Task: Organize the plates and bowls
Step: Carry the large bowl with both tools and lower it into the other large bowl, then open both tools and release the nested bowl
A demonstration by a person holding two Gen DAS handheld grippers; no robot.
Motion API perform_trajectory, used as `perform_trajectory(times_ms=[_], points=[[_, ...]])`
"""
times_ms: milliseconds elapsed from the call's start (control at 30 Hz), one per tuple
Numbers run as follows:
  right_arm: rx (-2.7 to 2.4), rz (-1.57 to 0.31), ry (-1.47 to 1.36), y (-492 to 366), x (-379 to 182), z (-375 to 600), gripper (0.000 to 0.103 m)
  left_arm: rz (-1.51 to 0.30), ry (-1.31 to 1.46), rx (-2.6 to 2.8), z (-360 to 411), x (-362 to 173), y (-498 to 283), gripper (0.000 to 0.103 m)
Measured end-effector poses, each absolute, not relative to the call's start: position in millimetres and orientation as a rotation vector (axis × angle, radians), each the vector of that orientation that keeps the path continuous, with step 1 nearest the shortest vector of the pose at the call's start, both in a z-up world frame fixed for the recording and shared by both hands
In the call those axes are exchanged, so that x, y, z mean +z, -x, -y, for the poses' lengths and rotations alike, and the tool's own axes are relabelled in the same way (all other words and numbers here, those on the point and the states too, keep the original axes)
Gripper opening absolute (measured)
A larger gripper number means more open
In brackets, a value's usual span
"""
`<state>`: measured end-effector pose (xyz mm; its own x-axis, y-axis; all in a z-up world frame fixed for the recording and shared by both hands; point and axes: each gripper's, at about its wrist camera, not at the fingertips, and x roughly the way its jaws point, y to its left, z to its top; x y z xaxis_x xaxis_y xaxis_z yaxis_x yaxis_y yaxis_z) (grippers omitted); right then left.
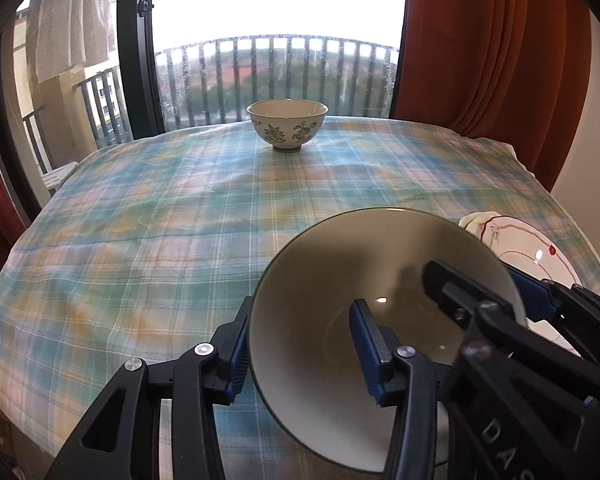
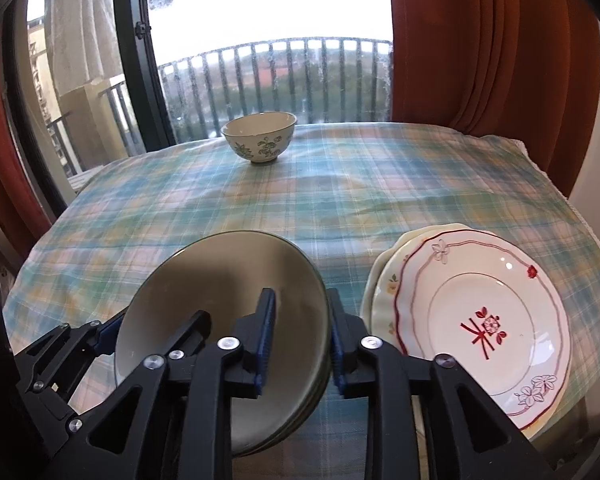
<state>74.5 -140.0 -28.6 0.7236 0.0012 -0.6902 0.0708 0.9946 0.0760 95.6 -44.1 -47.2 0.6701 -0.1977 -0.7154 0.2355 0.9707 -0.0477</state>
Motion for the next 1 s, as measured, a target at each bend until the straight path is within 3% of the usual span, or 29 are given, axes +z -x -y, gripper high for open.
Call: perform_trajectory(times_ms=[67,133,333,1000], points=[[-0.031,-0.755,-0.104,-73.0,-27.1,140.8,0.059,-0.801,-0.047,-0.236,42.6,-47.0,-95.8,0.071],[-0.036,-0.736,-0.086,-71.2,-24.0,139.2,0.068,-0.784,-0.054,-0.230,41.8,-44.9,-94.8,0.076],[-0.015,-0.734,-0.068,-72.2,-14.8,135.4,0.078,-0.739,-0.070,-0.233,37.8,-30.7,-91.2,0.092],[0.024,-0.708,-0.053,-135.1,35.4,118.7,0.084,-0.691,-0.044,-0.205,19.7,19.2,-147.2,0.096]])
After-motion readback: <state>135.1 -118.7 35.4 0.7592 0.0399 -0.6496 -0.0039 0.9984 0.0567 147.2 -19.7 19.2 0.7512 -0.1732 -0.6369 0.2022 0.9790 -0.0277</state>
